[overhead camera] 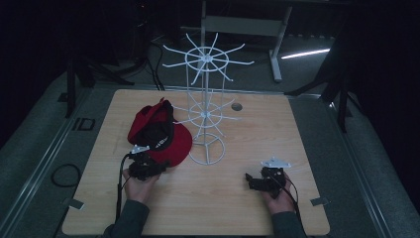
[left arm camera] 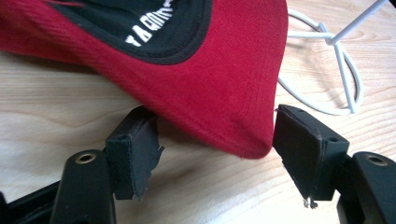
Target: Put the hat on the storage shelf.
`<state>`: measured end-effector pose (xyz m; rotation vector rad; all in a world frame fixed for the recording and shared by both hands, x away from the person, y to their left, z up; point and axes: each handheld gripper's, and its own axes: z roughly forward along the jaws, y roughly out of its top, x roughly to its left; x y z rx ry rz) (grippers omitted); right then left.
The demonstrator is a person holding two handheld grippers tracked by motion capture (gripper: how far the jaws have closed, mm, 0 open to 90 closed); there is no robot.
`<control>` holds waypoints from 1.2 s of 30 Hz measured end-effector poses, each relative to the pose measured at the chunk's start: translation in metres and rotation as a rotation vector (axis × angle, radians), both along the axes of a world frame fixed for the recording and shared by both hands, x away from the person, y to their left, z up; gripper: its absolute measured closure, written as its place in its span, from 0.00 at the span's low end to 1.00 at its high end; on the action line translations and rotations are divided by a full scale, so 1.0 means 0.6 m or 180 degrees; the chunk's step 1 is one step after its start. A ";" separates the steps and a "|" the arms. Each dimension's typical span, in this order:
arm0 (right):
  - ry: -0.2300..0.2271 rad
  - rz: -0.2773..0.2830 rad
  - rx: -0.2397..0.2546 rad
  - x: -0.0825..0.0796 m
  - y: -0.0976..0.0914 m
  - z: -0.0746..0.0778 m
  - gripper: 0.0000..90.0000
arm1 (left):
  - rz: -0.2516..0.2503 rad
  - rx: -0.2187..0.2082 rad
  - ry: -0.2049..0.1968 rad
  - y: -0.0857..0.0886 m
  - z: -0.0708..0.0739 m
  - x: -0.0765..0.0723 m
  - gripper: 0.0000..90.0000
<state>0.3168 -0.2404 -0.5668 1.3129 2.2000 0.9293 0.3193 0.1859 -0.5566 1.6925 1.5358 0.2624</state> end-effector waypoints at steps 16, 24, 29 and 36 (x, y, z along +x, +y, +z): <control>-0.0001 0.0001 -0.0001 0.000 0.000 0.000 0.15 | 0.0015 -0.0162 0.0052 -0.022 -0.013 0.023 0.41; 0.0000 0.0001 0.0000 0.000 0.000 0.000 0.15 | 0.0058 -0.0245 0.0087 -0.009 -0.014 0.023 0.60; -0.0001 0.0001 0.0000 0.000 0.000 0.000 0.15 | 0.0138 -0.0275 0.0031 0.005 -0.006 0.017 0.66; -0.0001 0.0000 0.0000 0.000 0.000 0.000 0.15 | 0.0175 -0.0436 0.0043 0.001 -0.015 0.019 0.54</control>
